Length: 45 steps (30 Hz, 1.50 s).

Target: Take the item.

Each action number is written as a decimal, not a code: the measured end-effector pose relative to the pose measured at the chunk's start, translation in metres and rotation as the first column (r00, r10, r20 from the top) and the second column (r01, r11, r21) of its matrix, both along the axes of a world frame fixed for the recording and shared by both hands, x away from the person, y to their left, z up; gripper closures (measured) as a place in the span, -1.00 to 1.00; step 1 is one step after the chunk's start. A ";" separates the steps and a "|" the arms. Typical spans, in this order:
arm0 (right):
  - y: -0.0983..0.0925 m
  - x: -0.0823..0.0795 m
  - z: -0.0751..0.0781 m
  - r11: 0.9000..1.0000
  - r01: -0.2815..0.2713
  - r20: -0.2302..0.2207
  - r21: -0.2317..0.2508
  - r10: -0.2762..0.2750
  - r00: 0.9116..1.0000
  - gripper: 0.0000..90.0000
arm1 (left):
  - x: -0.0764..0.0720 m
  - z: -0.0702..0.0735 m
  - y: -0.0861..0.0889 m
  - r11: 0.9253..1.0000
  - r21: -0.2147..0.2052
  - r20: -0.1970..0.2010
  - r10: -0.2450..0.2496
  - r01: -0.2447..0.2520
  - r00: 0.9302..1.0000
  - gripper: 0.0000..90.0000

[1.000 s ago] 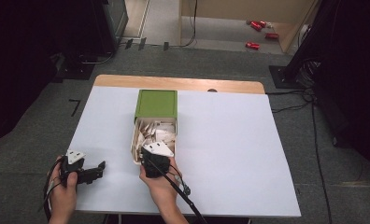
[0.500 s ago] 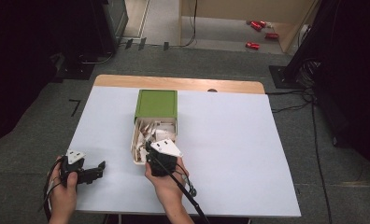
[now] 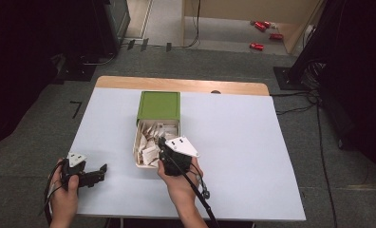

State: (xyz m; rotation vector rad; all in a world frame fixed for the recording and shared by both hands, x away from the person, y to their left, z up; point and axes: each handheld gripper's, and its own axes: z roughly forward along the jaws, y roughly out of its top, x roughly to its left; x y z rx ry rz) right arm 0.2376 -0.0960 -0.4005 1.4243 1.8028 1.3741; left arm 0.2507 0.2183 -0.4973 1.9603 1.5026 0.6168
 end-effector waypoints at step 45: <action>-0.101 -0.003 0.001 0.981 0.189 0.036 -0.031 -0.188 0.982 0.97 | 0.000 0.000 0.000 1.000 0.001 0.003 0.001 -0.001 1.000 -0.83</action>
